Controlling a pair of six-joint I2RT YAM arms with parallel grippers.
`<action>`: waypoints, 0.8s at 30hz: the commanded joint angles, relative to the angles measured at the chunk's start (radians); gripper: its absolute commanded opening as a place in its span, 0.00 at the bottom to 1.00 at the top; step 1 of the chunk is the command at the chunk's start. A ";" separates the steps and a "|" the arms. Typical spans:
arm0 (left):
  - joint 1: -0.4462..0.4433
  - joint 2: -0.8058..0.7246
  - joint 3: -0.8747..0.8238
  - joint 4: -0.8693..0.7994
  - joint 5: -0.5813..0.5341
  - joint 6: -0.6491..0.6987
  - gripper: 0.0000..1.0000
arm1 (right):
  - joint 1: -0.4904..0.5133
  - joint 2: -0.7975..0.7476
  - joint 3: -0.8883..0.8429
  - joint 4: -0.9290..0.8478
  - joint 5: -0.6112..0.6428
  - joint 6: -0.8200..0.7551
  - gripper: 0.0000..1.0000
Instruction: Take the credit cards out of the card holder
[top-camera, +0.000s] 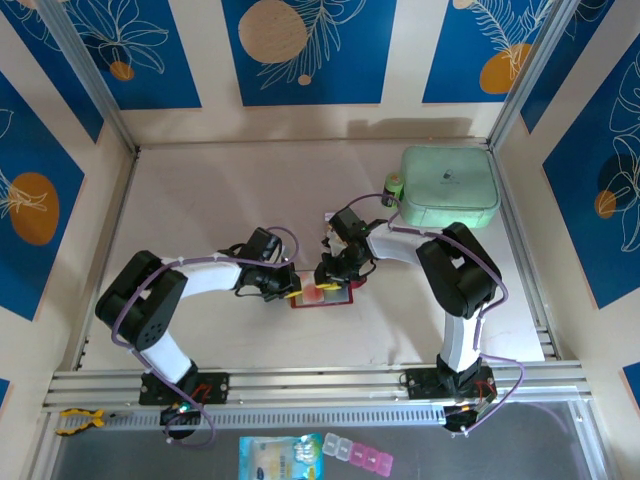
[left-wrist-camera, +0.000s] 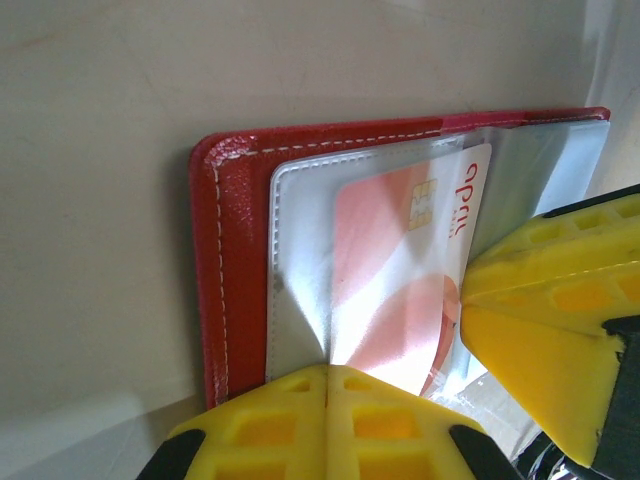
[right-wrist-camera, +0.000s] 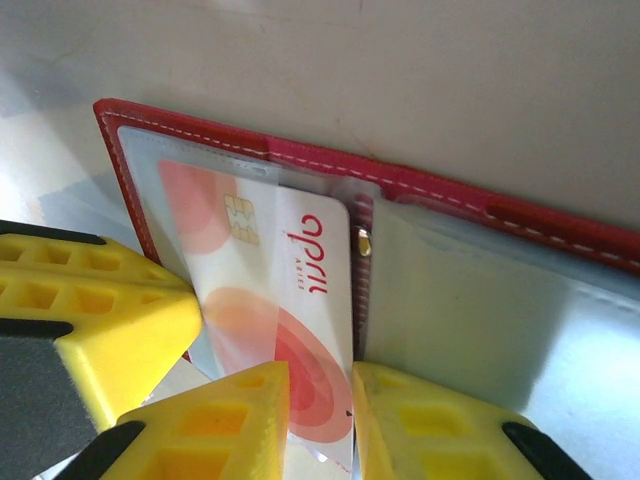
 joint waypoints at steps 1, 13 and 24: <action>-0.006 0.033 0.008 -0.047 -0.016 0.022 0.00 | 0.000 0.030 0.008 -0.019 -0.028 -0.009 0.25; -0.006 0.035 0.022 -0.063 -0.018 0.029 0.00 | 0.010 0.026 0.032 -0.089 0.066 -0.025 0.26; -0.006 0.032 0.024 -0.066 -0.019 0.028 0.00 | -0.008 -0.032 -0.017 0.030 -0.071 0.005 0.22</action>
